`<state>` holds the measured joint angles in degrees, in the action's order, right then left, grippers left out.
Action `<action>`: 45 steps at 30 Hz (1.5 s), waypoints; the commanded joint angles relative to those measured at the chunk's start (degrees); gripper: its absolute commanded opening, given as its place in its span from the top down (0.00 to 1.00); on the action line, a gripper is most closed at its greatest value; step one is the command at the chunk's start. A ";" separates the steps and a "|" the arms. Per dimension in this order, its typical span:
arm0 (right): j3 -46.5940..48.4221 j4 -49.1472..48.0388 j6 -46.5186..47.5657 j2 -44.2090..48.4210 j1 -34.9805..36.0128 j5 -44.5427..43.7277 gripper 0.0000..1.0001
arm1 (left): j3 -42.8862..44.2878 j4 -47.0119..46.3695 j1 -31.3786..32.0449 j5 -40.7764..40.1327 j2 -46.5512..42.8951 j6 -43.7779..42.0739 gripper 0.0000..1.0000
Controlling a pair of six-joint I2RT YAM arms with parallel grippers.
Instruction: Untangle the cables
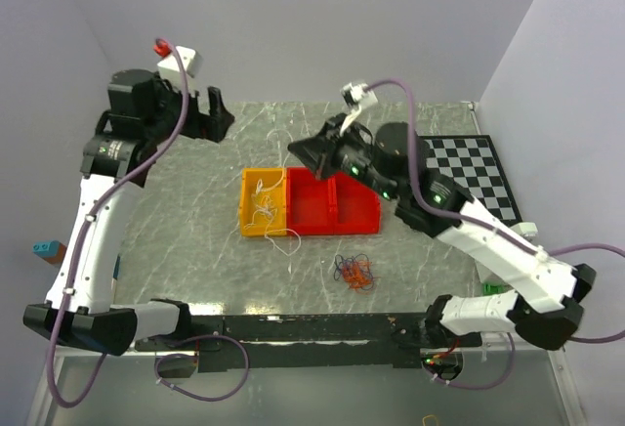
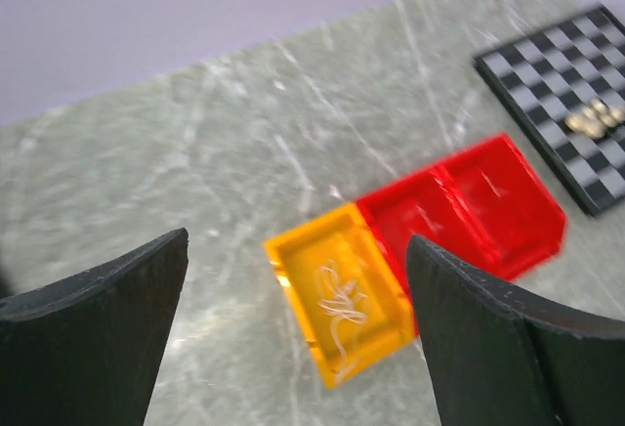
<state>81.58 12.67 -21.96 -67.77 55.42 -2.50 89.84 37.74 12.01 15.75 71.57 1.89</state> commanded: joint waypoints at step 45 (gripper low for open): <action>13.42 14.49 4.65 -40.41 -2.69 -13.94 1.00 | -8.45 -2.58 -11.40 3.24 -8.55 0.48 0.03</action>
<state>90.17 22.63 -16.84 -103.00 49.43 -16.08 81.84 39.00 0.82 17.23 65.43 0.82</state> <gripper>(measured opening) 0.008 0.969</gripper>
